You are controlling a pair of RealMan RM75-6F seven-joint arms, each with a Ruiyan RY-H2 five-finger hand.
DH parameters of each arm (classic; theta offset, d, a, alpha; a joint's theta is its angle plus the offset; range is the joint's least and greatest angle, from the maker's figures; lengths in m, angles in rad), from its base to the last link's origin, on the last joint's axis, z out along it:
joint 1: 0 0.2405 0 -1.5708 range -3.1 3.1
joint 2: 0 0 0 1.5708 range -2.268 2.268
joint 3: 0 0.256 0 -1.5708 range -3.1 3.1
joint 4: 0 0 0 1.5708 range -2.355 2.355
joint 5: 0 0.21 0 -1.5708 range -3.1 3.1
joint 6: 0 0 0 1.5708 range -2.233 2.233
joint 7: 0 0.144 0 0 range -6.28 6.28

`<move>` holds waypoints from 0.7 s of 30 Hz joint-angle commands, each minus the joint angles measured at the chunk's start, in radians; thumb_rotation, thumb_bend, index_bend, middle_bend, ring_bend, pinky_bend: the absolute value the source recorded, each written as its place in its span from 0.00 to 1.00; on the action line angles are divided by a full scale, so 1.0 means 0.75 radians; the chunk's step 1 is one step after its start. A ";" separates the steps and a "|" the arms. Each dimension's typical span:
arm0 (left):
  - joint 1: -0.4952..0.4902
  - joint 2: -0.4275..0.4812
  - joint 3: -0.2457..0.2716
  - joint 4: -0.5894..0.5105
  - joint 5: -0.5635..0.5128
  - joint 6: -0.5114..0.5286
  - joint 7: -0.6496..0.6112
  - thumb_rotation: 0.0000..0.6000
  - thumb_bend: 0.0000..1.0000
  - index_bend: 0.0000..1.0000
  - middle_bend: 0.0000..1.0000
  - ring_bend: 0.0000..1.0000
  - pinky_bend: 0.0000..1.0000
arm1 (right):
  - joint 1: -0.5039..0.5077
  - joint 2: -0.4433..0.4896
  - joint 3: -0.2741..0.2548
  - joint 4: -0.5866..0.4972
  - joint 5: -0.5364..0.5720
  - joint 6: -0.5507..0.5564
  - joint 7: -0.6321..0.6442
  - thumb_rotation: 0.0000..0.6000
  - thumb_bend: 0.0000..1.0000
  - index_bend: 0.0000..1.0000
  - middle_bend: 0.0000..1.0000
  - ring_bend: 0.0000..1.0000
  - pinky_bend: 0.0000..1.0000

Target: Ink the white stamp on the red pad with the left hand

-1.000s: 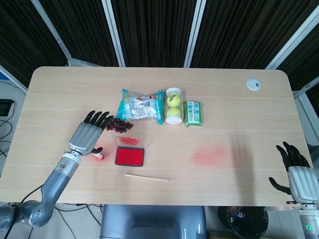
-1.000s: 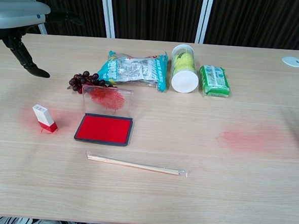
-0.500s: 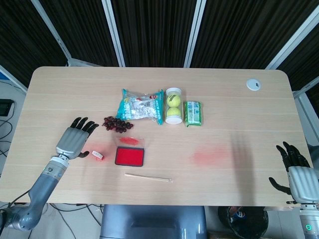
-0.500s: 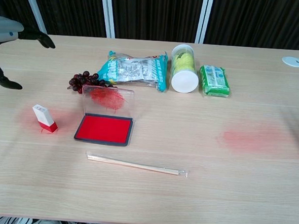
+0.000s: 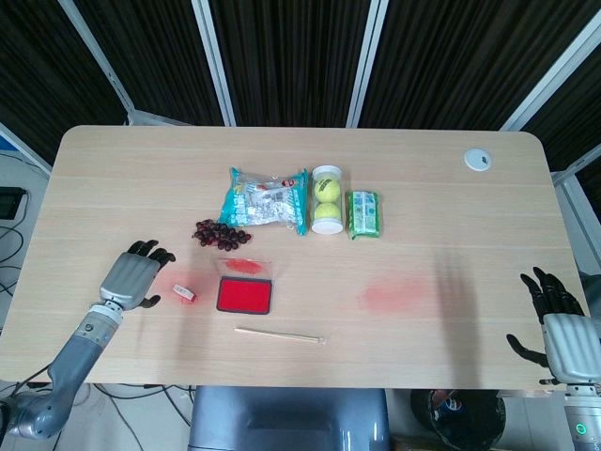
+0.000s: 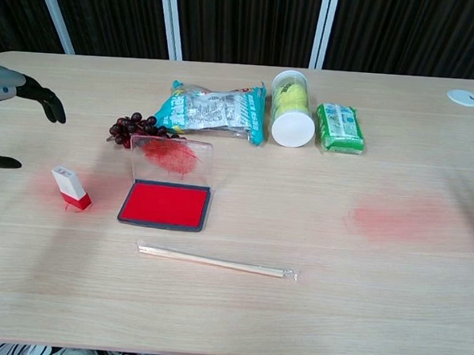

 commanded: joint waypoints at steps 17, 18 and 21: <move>-0.037 -0.147 0.003 0.100 -0.023 -0.071 0.077 1.00 0.22 0.37 0.32 0.12 0.17 | 0.000 0.001 0.002 -0.001 0.007 -0.004 0.007 1.00 0.28 0.12 0.00 0.00 0.19; -0.040 -0.154 0.002 0.104 -0.027 -0.073 0.084 1.00 0.22 0.37 0.32 0.12 0.17 | 0.000 0.001 0.002 0.000 0.007 -0.004 0.008 1.00 0.28 0.12 0.00 0.00 0.19; -0.045 -0.167 0.001 0.112 -0.036 -0.077 0.098 1.00 0.22 0.38 0.33 0.12 0.17 | 0.000 0.002 0.002 0.000 0.007 -0.005 0.008 1.00 0.28 0.12 0.00 0.00 0.19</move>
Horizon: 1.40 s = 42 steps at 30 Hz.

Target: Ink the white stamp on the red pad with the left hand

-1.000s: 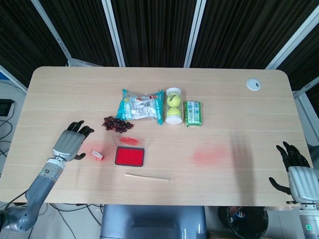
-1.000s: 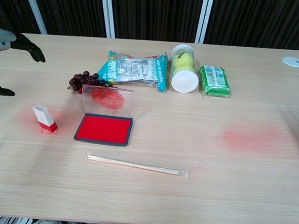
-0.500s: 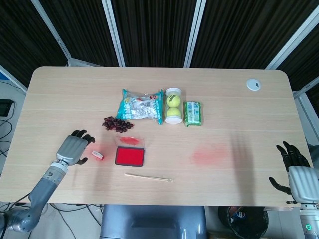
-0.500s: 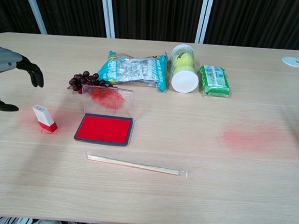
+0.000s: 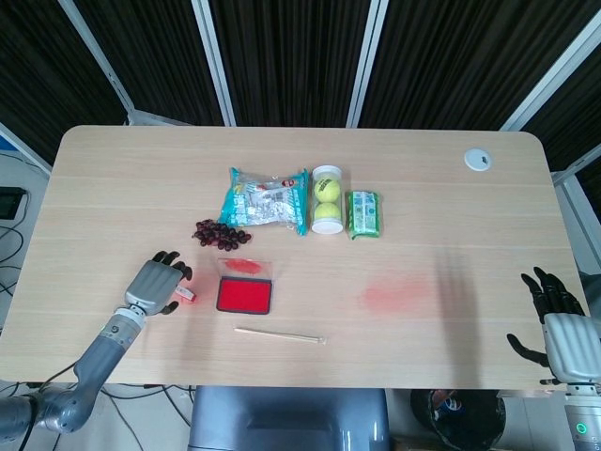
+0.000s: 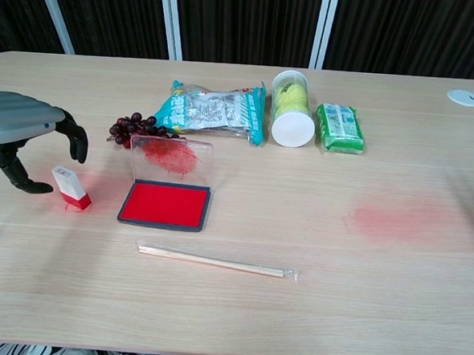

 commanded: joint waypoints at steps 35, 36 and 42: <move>-0.017 -0.097 -0.006 0.109 -0.045 -0.024 0.035 1.00 0.28 0.49 0.44 0.18 0.21 | -0.002 0.000 0.001 0.001 0.000 0.003 0.003 1.00 0.28 0.12 0.00 0.00 0.19; -0.017 -0.098 -0.006 0.110 -0.045 -0.024 0.035 1.00 0.28 0.49 0.44 0.18 0.21 | -0.002 -0.001 0.001 0.002 0.000 0.003 0.003 1.00 0.28 0.12 0.00 0.00 0.19; -0.017 -0.104 -0.006 0.116 -0.041 -0.025 0.030 1.00 0.31 0.51 0.46 0.19 0.22 | -0.003 -0.001 0.001 0.001 0.000 0.003 0.004 1.00 0.28 0.12 0.00 0.00 0.19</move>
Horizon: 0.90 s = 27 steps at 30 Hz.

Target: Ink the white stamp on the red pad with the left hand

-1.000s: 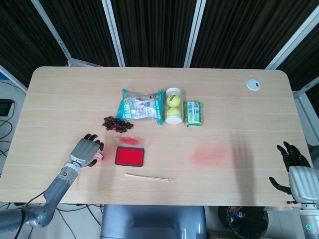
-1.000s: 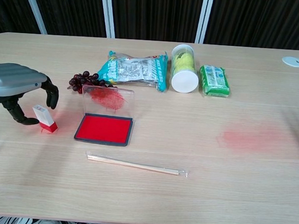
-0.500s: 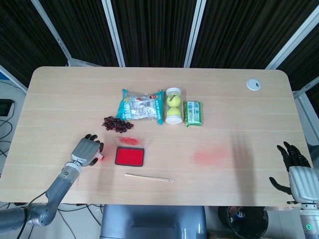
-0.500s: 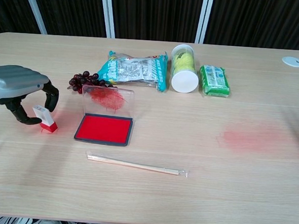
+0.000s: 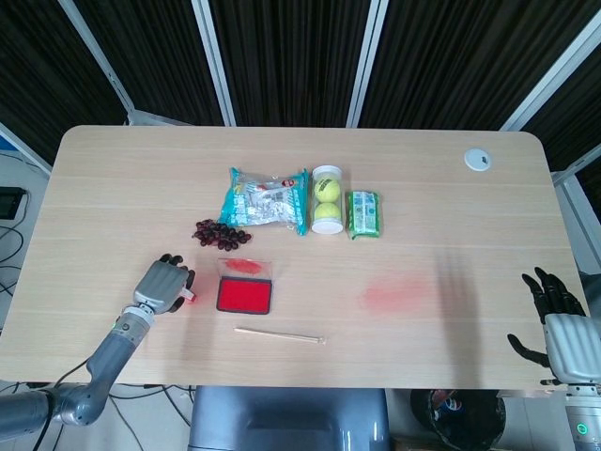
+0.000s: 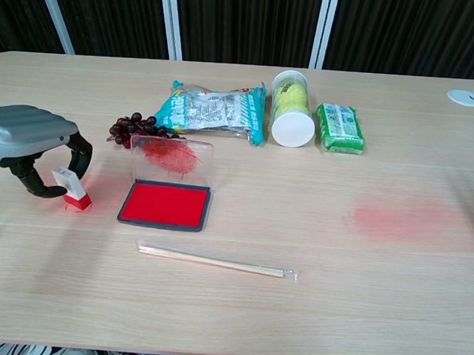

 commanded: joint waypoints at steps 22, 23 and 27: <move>0.024 0.002 -0.013 0.013 0.108 0.061 -0.073 1.00 0.47 0.67 0.62 0.50 0.60 | -0.002 -0.001 0.001 0.001 0.000 0.003 -0.001 1.00 0.28 0.12 0.00 0.00 0.19; 0.024 0.004 -0.013 0.011 0.112 0.061 -0.076 1.00 0.47 0.68 0.63 0.50 0.61 | -0.002 -0.001 0.001 0.001 0.000 0.002 -0.001 1.00 0.28 0.12 0.00 0.00 0.19; 0.023 0.008 -0.020 -0.011 0.149 0.062 -0.112 1.00 0.48 0.69 0.64 0.51 0.62 | -0.002 -0.001 0.000 0.001 -0.001 0.003 -0.001 1.00 0.28 0.12 0.00 0.00 0.19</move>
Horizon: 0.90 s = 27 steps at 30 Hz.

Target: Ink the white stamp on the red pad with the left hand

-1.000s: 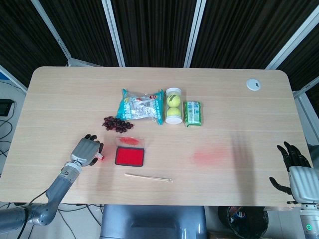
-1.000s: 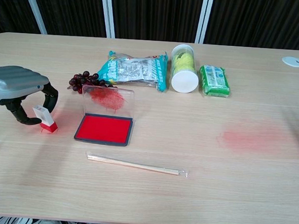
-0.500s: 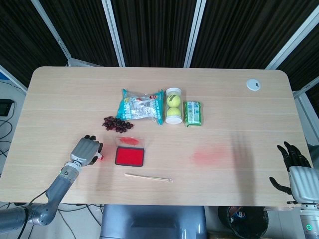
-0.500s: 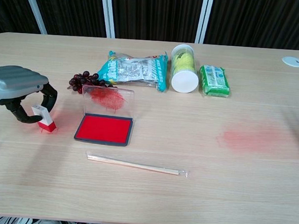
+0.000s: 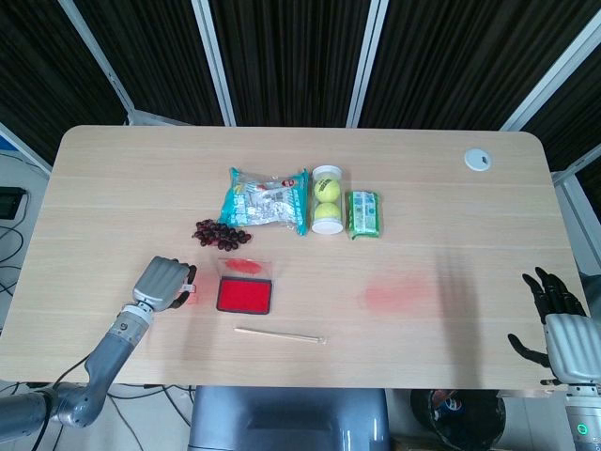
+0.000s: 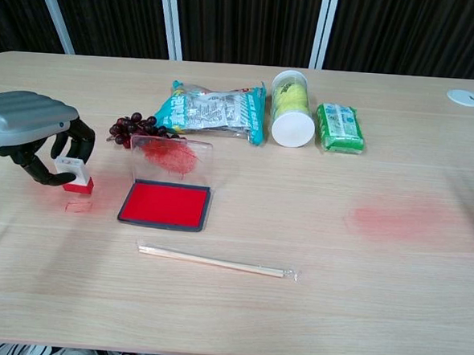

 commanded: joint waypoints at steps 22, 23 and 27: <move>-0.050 -0.060 -0.042 -0.009 0.120 -0.070 -0.151 1.00 0.48 0.72 0.67 0.54 0.64 | 0.001 0.001 0.003 -0.002 0.005 -0.004 0.003 1.00 0.28 0.12 0.00 0.00 0.19; -0.057 -0.073 -0.047 -0.001 0.111 -0.080 -0.146 1.00 0.48 0.72 0.67 0.54 0.64 | 0.001 0.000 0.003 -0.003 0.006 -0.004 0.002 1.00 0.28 0.12 0.00 0.00 0.19; -0.076 -0.104 -0.060 0.013 0.077 -0.111 -0.131 1.00 0.48 0.72 0.67 0.54 0.64 | 0.001 0.000 0.004 -0.005 0.010 -0.005 -0.002 1.00 0.28 0.12 0.00 0.00 0.19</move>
